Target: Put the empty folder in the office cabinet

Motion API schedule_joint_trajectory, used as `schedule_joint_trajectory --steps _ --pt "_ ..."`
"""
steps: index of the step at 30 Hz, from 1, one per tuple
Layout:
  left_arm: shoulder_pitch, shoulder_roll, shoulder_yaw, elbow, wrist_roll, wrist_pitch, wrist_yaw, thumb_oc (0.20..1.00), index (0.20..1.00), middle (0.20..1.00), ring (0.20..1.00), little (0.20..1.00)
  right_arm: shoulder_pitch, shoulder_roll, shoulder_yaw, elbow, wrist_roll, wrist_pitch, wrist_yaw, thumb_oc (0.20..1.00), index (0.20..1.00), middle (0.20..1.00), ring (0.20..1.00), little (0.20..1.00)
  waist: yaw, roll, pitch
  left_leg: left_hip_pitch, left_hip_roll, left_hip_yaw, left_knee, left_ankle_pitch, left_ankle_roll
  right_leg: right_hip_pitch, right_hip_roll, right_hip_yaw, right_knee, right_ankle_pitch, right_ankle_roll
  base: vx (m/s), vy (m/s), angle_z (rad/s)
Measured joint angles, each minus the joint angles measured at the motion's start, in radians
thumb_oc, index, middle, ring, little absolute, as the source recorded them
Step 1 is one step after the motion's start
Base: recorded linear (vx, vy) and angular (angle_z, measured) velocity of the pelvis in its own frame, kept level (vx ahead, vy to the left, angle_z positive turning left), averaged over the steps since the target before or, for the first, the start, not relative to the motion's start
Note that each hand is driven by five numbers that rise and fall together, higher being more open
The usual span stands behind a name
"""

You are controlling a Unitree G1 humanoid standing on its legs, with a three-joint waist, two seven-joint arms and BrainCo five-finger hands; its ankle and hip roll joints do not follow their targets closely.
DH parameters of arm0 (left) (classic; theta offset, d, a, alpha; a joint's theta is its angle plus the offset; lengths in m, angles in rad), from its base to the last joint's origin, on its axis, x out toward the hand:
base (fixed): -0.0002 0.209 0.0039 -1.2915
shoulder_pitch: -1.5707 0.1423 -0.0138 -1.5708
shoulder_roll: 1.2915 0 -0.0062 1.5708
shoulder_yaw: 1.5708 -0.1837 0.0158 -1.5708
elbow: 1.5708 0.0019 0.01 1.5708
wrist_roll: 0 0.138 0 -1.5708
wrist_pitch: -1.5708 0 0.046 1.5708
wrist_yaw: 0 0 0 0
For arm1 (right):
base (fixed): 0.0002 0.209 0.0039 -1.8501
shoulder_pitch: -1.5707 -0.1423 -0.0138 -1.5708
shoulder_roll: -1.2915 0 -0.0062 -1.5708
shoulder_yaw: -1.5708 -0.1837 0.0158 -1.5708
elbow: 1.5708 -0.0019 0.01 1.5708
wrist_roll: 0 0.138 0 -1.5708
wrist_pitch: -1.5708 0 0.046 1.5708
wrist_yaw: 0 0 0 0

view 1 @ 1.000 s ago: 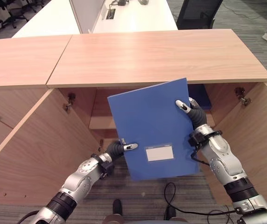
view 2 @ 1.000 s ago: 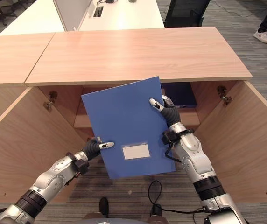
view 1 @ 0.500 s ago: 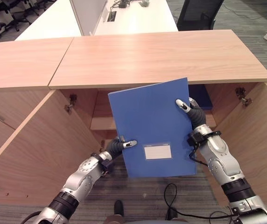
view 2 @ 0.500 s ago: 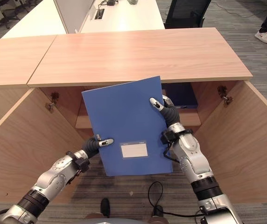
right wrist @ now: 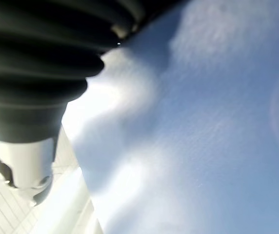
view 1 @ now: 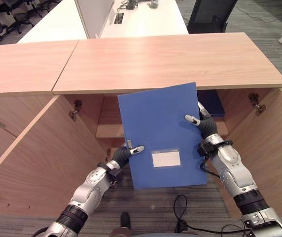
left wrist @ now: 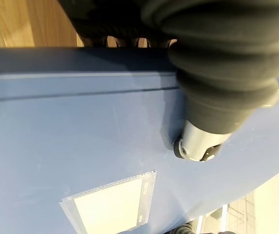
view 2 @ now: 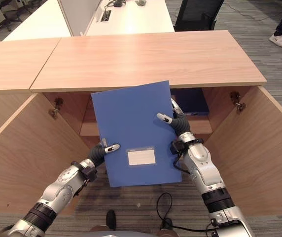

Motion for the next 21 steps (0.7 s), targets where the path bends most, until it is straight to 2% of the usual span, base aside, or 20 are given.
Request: schedule_joint_trajectory --steps 4,13,21 --pt "0.030 0.001 0.011 0.008 0.001 0.000 0.020 0.200 0.200 0.200 0.200 0.200 0.051 0.019 -0.028 0.056 -0.003 0.014 -0.028 1.000 1.000 1.000 1.000 1.000 0.001 -0.002 -0.001 0.002 0.000 0.000 0.000 0.000 0.000 0.002 0.000 -0.001 0.000 0.000 0.000 0.00 0.000 0.00" --pt "0.120 -0.007 0.117 0.056 0.001 0.001 0.036 0.200 0.200 0.200 0.200 0.200 0.163 0.045 -0.163 0.180 -0.026 0.016 -0.074 1.000 1.000 1.000 1.000 1.000 -0.004 -0.003 -0.001 0.002 0.000 0.000 -0.001 0.000 0.000 0.002 -0.001 0.001 0.000 -0.004 0.005 0.00 0.000 0.00" --pt "0.129 0.051 0.119 0.112 0.105 0.002 0.010 0.200 0.200 0.200 0.200 0.200 0.210 0.048 -0.221 0.446 -0.039 0.016 -0.091 1.000 1.000 1.000 1.000 1.000 -0.007 -0.003 0.000 0.000 0.000 0.003 -0.001 0.000 0.000 -0.002 -0.001 0.003 -0.001 -0.004 0.005 0.00 0.000 0.00"
